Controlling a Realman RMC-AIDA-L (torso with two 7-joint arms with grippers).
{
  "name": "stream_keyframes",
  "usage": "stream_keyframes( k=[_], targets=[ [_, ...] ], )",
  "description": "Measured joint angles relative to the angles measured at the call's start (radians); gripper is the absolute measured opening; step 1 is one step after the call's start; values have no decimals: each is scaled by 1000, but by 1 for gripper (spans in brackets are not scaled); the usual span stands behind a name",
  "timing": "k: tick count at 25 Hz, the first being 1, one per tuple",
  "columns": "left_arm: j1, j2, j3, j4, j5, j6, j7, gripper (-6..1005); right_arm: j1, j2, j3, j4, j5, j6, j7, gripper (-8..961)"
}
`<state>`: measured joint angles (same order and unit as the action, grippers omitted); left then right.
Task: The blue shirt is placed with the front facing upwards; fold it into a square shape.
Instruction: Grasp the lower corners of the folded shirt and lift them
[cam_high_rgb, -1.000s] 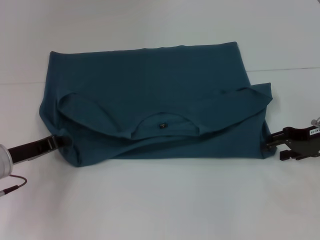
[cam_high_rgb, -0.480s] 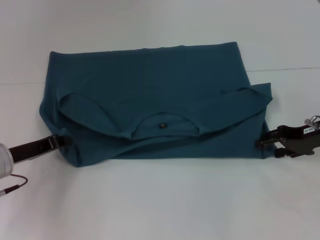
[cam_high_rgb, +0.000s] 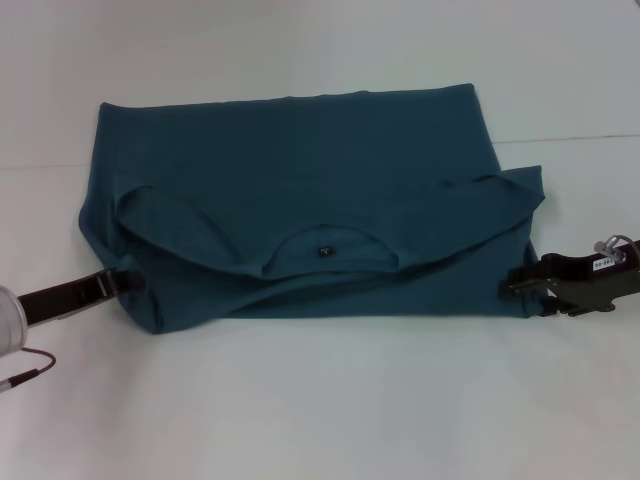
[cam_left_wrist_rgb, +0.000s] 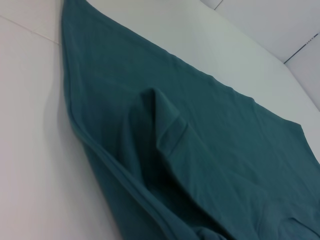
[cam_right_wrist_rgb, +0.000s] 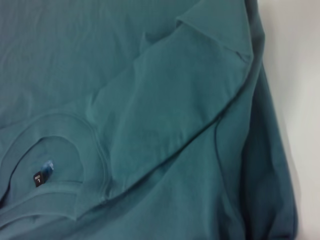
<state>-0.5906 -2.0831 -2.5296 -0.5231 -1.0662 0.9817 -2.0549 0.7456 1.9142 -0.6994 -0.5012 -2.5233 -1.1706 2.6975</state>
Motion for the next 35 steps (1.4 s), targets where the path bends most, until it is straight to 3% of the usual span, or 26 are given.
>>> stream_keyframes(
  k=[9, 17, 28, 33, 35],
  targets=[
    [0, 0, 0, 0, 0, 0, 1, 43, 3, 0, 0, 11, 0, 17, -2, 673],
    [0, 0, 0, 0, 0, 1, 1, 43, -2, 0, 1, 12, 2, 17, -1, 498],
    [0, -1, -1, 0, 0, 5, 1, 43, -8, 0, 8, 12, 5, 18, -8, 484],
    [0, -2, -2, 0, 0, 5, 1, 43, -11, 0, 8, 12, 5, 24, -5, 273],
    [0, -2, -2, 0, 0, 5, 1, 43, -11, 0, 8, 12, 5, 24, -5, 271]
  ],
)
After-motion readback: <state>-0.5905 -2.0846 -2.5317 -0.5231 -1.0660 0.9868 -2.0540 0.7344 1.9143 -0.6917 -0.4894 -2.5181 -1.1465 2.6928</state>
